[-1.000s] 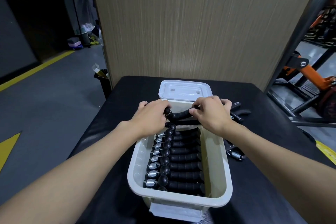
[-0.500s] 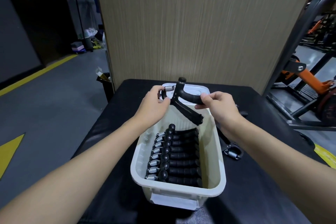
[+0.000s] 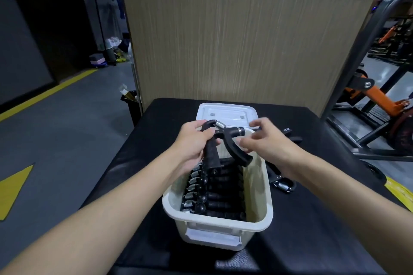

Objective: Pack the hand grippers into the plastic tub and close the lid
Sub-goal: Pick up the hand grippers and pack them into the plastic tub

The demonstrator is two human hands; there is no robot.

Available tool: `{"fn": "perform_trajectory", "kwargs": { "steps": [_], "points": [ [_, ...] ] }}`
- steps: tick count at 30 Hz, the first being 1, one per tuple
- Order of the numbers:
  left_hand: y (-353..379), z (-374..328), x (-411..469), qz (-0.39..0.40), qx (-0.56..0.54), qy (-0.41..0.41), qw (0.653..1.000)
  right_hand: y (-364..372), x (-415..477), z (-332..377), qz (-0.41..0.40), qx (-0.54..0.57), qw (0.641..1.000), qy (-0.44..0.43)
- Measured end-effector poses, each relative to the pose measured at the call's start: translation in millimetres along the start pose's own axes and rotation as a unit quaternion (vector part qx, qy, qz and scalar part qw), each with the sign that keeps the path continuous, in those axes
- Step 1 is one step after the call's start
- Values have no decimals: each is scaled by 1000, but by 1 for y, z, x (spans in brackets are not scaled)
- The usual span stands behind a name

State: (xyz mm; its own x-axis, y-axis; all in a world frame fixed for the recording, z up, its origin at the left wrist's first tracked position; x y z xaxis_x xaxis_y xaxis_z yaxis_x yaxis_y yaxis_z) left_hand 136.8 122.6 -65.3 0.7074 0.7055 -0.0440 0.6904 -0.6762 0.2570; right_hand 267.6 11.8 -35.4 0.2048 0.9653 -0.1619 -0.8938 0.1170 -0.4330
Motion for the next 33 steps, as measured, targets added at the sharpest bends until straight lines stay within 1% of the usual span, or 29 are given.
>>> {"fn": "perform_trajectory", "kwargs": {
  "steps": [2, 4, 6, 8, 9, 10, 11, 12, 13, 14, 15, 16, 17, 18, 20, 22, 27, 31, 33],
  "points": [
    [10, 1, -4, 23, 2, 2, 1000, -5, -1, 14, -15, -107, 994, -27],
    [20, 0, -8, 54, -3, 8, 998, -4, -1, 21, -18, -208, 977, -37],
    [27, -1, -15, 80, -3, 9, 997, -4, -1, 23, -28, -251, 967, -38],
    [31, 2, -20, 105, 15, 8, 994, 1, -1, 27, -16, -295, 954, -52],
    [30, 4, -22, 110, 44, 6, 993, 3, -1, 28, -4, -314, 948, -56],
    [25, 5, -23, 100, 109, 7, 989, 5, -1, 27, 5, -327, 943, -59],
    [16, 2, -24, 73, 222, 14, 972, 5, -1, 26, 6, -340, 938, -59],
    [7, -7, -25, 39, 366, 33, 929, 4, -1, 25, -1, -362, 930, -60],
    [1, -16, -27, 6, 501, 59, 863, 4, -2, 24, -9, -388, 920, -59],
    [-4, -22, -31, -19, 591, 79, 803, 4, -2, 21, -15, -414, 908, -58],
    [-8, -23, -33, -29, 638, 78, 766, 6, -3, 17, -17, -435, 898, -55],
    [-12, -18, -34, -24, 654, 58, 754, 8, -3, 12, -16, -451, 891, -51],
    [-17, -10, -34, -9, 643, 30, 765, 9, -4, 8, -12, -459, 887, -47],
    [-20, -2, -33, 8, 620, 5, 785, 11, -5, 5, -10, -462, 886, -45],
    [-20, 5, -35, 22, 584, -12, 811, 14, -7, 2, -11, -464, 884, -44],
    [-22, 3, -34, 7, 568, -10, 823, 17, -7, -2, -12, -462, 886, -41],
    [-42, 7, -35, -41, 518, -47, 853, 28, -10, -11, -2, -448, 893, -38],
    [-45, 7, -37, -23, 493, -47, 868, 30, -11, -19, 14, -445, 895, -18],
    [-44, 10, -38, -11, 479, -55, 876, 32, -11, -19, 27, -455, 890, -11]
  ]
}}
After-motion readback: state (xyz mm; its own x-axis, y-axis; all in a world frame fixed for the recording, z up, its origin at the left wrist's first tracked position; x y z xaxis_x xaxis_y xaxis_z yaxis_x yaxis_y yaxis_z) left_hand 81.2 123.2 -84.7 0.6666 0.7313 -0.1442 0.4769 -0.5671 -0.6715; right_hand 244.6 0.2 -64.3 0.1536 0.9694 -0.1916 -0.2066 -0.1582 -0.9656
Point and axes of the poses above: each hand's wrist, its own x-axis towards the middle knuckle, its own y-axis out of the palm, z = x × y, the point moved 10 cm from there along x, towards the middle knuckle, and after that the axes turned 13 degrees about z, right-handed, at the moved point
